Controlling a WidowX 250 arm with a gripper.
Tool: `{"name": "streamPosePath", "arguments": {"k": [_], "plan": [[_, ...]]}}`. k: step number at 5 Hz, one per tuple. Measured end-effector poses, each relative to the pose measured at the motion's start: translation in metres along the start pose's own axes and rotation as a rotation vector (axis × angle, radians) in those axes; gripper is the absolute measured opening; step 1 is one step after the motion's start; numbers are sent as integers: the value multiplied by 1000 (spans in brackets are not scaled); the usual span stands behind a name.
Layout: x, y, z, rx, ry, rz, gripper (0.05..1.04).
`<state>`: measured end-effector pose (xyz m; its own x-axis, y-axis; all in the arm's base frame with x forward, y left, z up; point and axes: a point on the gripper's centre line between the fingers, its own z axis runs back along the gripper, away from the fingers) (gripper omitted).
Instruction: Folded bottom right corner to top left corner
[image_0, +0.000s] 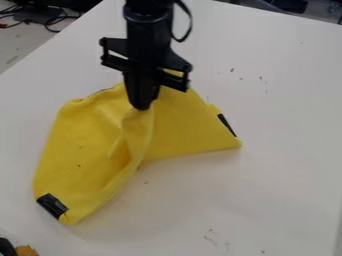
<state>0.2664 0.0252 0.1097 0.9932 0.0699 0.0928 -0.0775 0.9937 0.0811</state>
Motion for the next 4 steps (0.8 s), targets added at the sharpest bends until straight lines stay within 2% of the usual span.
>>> {"name": "streamPosePath", "arguments": {"k": [1,2,3,4], "plan": [[14,24,-28,-64,0,-24,79],[25,47,-57,-105,19,-49,79],[39,56,-80,-126,60,-112,79],[50,59,-89,-117,33,-160,110]]}}
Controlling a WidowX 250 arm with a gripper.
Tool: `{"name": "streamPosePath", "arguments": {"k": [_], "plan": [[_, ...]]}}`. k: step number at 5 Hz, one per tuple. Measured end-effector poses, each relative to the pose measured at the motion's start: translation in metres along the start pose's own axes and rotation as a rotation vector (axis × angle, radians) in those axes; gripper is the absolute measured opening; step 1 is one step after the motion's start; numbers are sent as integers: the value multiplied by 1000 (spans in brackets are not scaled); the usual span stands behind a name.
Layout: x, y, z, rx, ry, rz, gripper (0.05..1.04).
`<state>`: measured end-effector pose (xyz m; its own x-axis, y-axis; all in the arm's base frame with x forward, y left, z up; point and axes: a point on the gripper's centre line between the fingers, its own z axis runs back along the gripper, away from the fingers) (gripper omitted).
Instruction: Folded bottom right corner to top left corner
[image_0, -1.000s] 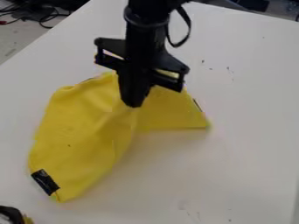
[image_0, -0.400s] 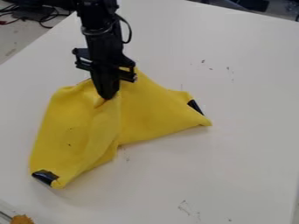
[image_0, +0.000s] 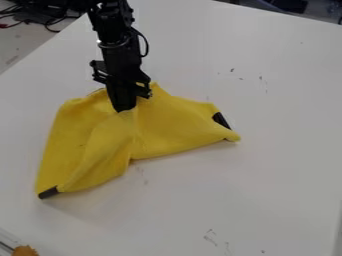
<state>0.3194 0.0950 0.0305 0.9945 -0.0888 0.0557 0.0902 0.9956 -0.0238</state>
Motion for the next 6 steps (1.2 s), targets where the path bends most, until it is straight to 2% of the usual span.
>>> {"name": "streamPosePath", "arguments": {"k": [1,3,4,5,6], "plan": [[0,4,-2,48,-44,0,291],[5,-1,32,129,-113,-25,874],[8,-9,51,164,-139,-36,1011],[11,-21,63,182,-159,-52,1007],[10,-28,64,176,-147,-51,1001]]}}
